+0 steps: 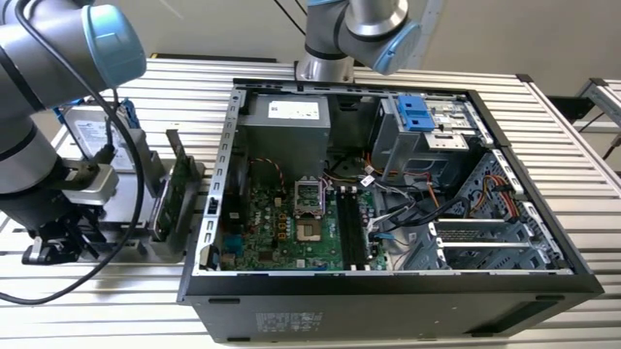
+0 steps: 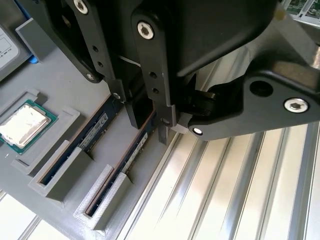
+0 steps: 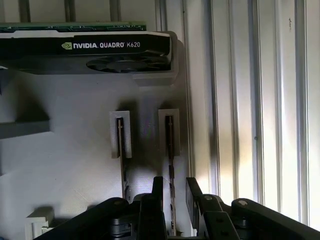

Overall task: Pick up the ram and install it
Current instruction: 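Pick up the ram and move it above insertion slot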

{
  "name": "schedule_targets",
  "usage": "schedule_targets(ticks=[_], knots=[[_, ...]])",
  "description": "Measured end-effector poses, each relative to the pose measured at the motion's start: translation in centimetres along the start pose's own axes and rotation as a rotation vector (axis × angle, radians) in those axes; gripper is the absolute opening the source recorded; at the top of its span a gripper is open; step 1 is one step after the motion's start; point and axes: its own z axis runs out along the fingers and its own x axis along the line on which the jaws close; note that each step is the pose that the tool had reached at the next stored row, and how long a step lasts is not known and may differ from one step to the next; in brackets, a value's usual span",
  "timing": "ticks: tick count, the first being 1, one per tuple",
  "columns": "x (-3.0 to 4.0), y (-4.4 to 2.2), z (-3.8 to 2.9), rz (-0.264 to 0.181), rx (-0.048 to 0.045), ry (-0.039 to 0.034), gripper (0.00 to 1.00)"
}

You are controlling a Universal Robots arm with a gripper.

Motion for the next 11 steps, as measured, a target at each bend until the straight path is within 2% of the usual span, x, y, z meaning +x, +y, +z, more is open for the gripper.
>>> schedule_targets(ticks=[11], knots=[[0.02, 0.0, 0.02, 0.0, 0.0, 0.0002, 1.0]])
